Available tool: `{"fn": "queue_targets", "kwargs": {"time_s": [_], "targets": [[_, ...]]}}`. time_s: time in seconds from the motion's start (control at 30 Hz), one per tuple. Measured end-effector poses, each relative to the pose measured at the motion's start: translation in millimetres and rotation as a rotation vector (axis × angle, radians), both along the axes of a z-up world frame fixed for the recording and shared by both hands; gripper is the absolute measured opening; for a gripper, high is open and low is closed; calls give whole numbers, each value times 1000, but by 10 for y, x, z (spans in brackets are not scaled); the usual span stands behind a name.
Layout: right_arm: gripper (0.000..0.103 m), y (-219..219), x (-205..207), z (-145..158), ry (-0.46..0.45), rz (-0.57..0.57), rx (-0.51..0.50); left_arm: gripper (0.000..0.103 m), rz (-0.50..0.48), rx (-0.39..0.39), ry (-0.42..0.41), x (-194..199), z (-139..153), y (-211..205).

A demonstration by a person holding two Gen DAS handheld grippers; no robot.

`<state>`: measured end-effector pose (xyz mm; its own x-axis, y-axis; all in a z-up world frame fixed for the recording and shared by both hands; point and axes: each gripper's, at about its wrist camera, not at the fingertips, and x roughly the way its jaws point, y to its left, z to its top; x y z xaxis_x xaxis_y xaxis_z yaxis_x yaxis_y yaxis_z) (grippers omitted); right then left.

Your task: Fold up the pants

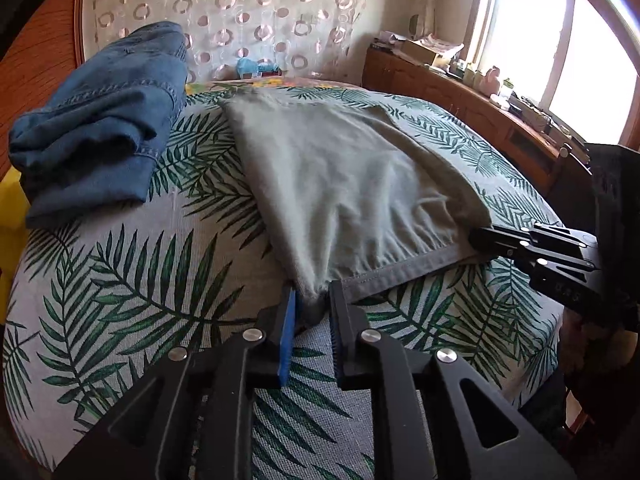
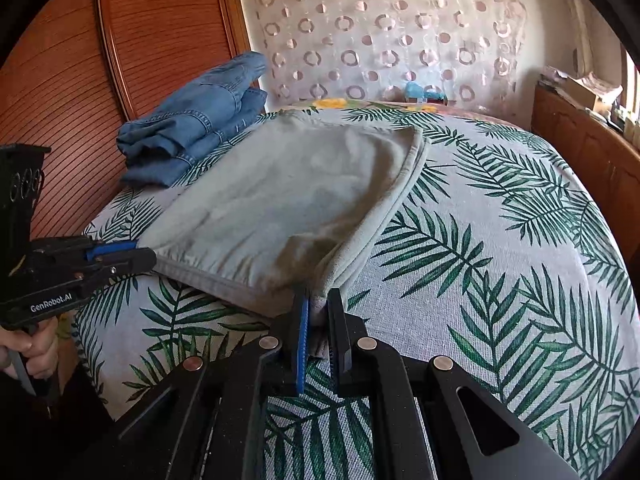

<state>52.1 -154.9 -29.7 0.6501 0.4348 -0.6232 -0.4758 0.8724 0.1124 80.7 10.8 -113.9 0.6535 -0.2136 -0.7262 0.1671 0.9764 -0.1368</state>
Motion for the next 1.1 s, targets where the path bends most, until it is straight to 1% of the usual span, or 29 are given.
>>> {"fn": "queue_targets", "kwargs": {"time_s": [0.1, 0.2, 0.27, 0.3, 0.4, 0.43, 0.53, 0.6, 0.77, 0.93, 1.03, 1.1], "targets": [[7, -19, 2, -43, 3, -1, 21, 24, 11, -4, 3, -5, -22, 25], [7, -60, -30, -127, 8, -7, 39, 25, 10, -8, 0, -2, -30, 39], [7, -76, -49, -125, 3, -10, 41, 25, 9, -12, -3, -1, -33, 44], [7, -84, 2, -199, 2, -12, 42, 25, 8, -18, -4, 1, -34, 50], [7, -66, 35, -254, 7, -15, 50, 25, 7, -32, -13, -5, -39, 63], [7, -73, 55, -268, 13, -15, 54, 24, 5, -34, -17, -10, -40, 61], [7, -71, 60, -265, 18, -15, 59, 14, -6, -68, -21, -27, -49, 79], [7, -52, 43, -258, 13, -13, 54, 11, -9, -71, -27, -40, -32, 80], [7, -72, 22, -217, 15, -16, 80, 11, -20, -95, -51, -108, 62, 93], [7, -108, -44, -113, 1, -7, 100, 11, -30, -112, -83, -216, 218, 89], [7, -148, -103, -63, 2, 6, 128, 11, -37, -95, -107, -303, 289, 53], [7, -149, -144, -62, 2, 8, 129, 11, -40, -99, -112, -343, 313, 58]]}}
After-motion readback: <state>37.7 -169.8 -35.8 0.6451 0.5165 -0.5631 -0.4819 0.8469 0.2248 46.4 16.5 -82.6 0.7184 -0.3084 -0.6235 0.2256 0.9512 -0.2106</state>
